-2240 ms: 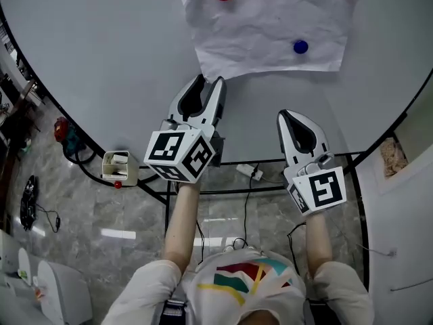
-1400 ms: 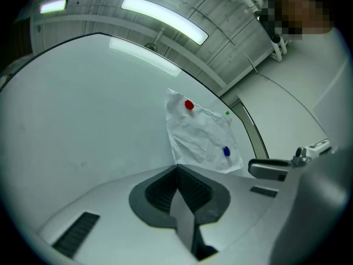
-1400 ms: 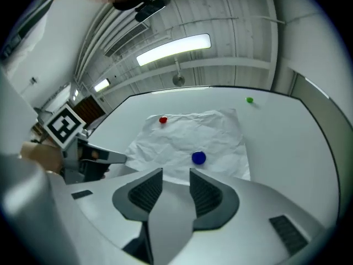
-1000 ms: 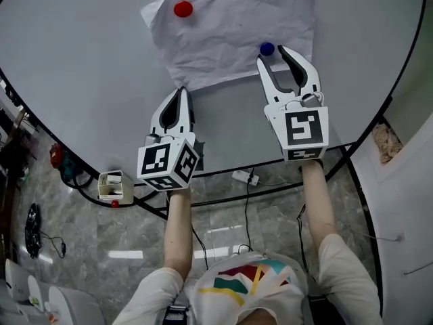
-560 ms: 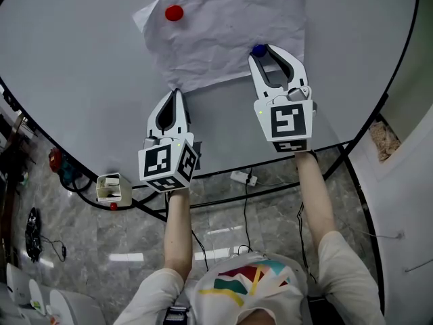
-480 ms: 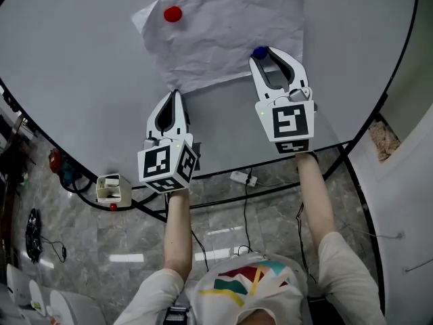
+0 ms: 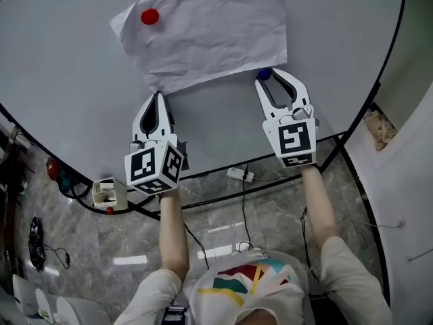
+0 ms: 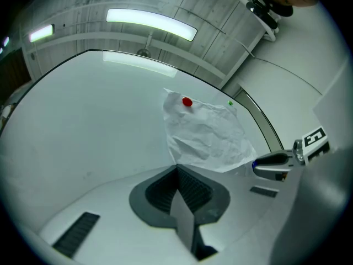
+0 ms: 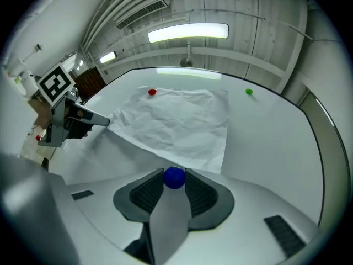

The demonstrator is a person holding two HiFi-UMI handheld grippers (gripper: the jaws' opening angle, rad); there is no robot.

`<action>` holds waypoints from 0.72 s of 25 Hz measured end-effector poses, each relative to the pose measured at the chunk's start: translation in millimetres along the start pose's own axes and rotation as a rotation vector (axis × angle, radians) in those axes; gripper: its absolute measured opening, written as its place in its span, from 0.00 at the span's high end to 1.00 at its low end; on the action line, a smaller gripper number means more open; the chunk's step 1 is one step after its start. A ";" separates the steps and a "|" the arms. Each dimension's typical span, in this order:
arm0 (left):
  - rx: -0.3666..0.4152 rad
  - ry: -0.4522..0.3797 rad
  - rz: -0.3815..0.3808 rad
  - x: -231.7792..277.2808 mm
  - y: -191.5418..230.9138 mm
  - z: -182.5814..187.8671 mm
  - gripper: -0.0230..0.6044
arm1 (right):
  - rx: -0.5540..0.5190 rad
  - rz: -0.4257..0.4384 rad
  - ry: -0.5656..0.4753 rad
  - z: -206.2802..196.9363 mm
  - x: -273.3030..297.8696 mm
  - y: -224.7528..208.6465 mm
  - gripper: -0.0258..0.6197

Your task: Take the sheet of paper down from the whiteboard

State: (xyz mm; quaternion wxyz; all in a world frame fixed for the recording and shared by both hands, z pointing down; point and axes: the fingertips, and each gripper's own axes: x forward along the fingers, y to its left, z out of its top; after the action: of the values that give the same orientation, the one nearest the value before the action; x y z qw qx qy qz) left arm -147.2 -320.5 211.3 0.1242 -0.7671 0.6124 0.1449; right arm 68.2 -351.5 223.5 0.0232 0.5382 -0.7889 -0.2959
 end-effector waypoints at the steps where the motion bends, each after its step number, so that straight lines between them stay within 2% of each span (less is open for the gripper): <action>1: 0.000 0.001 0.001 0.2 -0.1 -0.3 0.89 | 0.011 0.005 0.015 -9.1 -0.1 1.3 0.75; 5: 0.000 0.007 0.005 0.0 -0.5 -0.7 0.89 | 0.008 0.008 0.046 -30.4 4.9 3.7 0.75; 12: 0.006 0.011 0.001 -1.9 -4.1 -0.3 0.89 | 0.038 -0.012 0.003 -29.5 1.7 3.7 0.75; 15: 0.012 0.013 0.003 -3.5 -4.7 0.0 0.89 | 0.049 -0.037 -0.034 -16.9 -10.5 0.4 0.75; 18: 0.022 0.017 0.005 -3.8 -4.8 -0.6 0.89 | 0.034 -0.009 -0.113 26.0 -17.4 2.4 0.75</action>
State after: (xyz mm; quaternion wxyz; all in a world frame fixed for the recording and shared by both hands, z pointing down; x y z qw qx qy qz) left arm -143.3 -316.3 213.4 0.1270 -0.7655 0.6168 0.1322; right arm 64.3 -324.4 208.2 -0.0319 0.5245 -0.7913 -0.3125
